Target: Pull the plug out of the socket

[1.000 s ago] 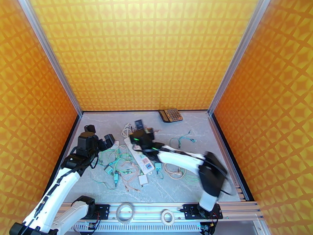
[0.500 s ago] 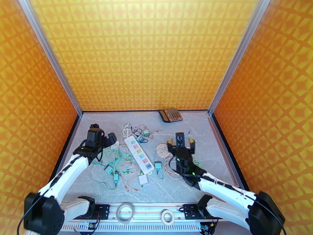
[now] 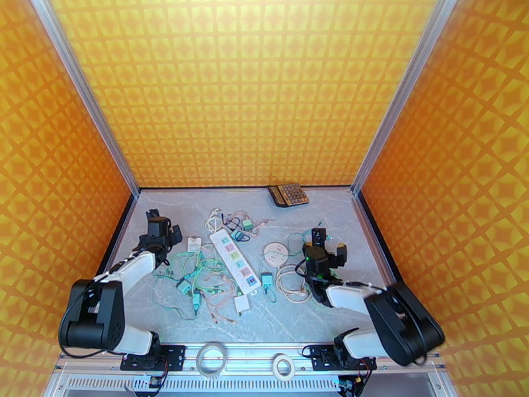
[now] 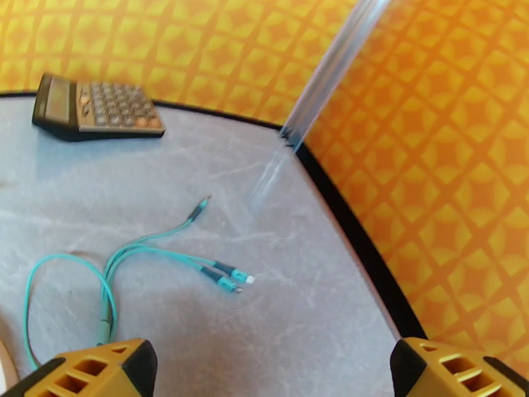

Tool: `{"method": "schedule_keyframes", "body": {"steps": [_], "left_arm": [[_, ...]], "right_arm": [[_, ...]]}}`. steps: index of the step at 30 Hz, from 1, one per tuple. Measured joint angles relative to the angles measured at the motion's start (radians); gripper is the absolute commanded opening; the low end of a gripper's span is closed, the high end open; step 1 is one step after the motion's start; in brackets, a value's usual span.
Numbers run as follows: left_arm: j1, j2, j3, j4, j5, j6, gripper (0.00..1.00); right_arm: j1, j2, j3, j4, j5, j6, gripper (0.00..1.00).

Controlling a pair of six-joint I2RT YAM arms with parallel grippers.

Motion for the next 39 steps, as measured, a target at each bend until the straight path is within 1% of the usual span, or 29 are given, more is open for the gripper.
{"method": "schedule_keyframes", "body": {"steps": [4, 6, 8, 13, 17, 19, 20, 21, 23, 24, 27, 33, 39], "left_arm": [[0.000, 0.002, -0.001, 0.060, 0.023, 0.055, 0.99], [0.000, 0.002, -0.001, 0.072, 0.032, 0.077, 0.99], [0.000, 0.002, -0.015, 0.105, 0.035, 0.101, 0.99], [0.000, 0.017, -0.141, 0.255, 0.038, 0.178, 0.99], [0.001, 0.034, -0.229, 0.420, 0.050, 0.235, 0.99], [0.008, 0.034, -0.262, 0.478, 0.067, 0.246, 0.99], [0.015, 0.034, -0.276, 0.508, 0.084, 0.249, 0.99], [0.026, 0.032, -0.290, 0.542, 0.103, 0.249, 0.99], [0.049, 0.032, -0.333, 0.634, 0.134, 0.248, 0.99], [0.058, 0.039, -0.364, 0.700, 0.145, 0.249, 0.99], [0.071, 0.051, -0.407, 0.763, 0.166, 0.249, 0.99], [0.071, 0.054, -0.409, 0.838, 0.185, 0.248, 0.99], [0.071, 0.054, -0.409, 0.861, 0.185, 0.248, 0.99]], "right_arm": [[-0.050, 0.016, 0.093, -0.040, -0.100, 0.018, 0.98], [-0.071, 0.016, 0.107, -0.012, -0.166, 0.032, 0.98], [-0.078, 0.018, 0.083, 0.033, -0.203, 0.037, 0.98], [-0.087, 0.018, -0.012, 0.127, -0.262, 0.054, 0.98], [-0.129, 0.017, -0.025, 0.145, -0.346, 0.074, 0.98], [-0.168, 0.022, -0.026, 0.158, -0.409, 0.093, 0.98], [-0.188, 0.037, -0.028, 0.192, -0.435, 0.100, 0.98], [-0.204, 0.055, -0.030, 0.218, -0.454, 0.106, 0.99], [-0.216, 0.069, -0.031, 0.215, -0.481, 0.116, 0.98], [-0.217, 0.069, -0.031, 0.209, -0.492, 0.122, 0.98], [-0.216, 0.069, -0.028, 0.204, -0.517, 0.130, 0.98], [-0.216, 0.069, -0.028, 0.204, -0.501, 0.153, 0.98], [-0.216, 0.069, -0.028, 0.204, -0.497, 0.160, 0.99]]}}
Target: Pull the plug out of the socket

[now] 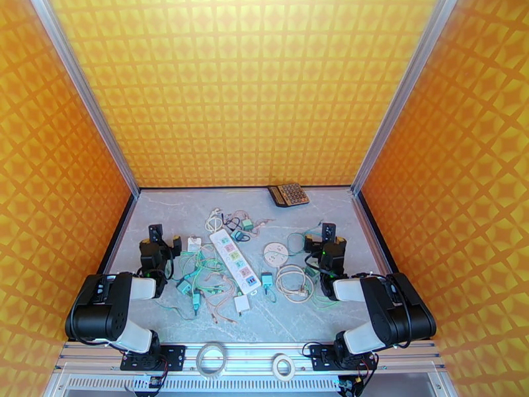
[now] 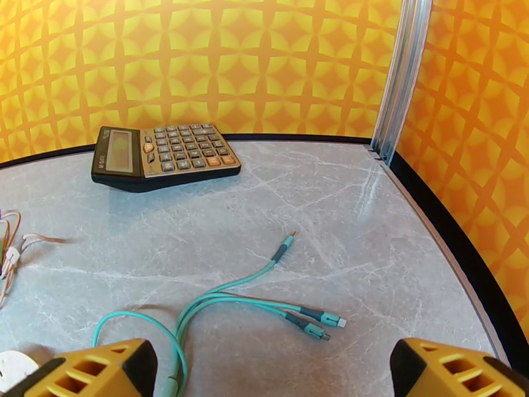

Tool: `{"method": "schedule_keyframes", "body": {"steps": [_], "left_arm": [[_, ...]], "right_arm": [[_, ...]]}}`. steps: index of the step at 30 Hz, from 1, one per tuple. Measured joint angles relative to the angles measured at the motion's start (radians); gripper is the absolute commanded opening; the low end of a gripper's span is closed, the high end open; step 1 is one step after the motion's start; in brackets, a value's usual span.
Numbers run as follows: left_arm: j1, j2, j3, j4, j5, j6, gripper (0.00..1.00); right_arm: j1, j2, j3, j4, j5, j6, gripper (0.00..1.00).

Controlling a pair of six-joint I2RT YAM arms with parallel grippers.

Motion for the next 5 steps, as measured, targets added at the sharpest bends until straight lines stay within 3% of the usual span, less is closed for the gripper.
{"method": "schedule_keyframes", "body": {"steps": [5], "left_arm": [[0.000, 0.000, 0.000, 0.000, 0.000, 0.000, 0.99]], "right_arm": [[0.000, 0.000, 0.000, 0.000, 0.000, 0.003, 0.98]]}}
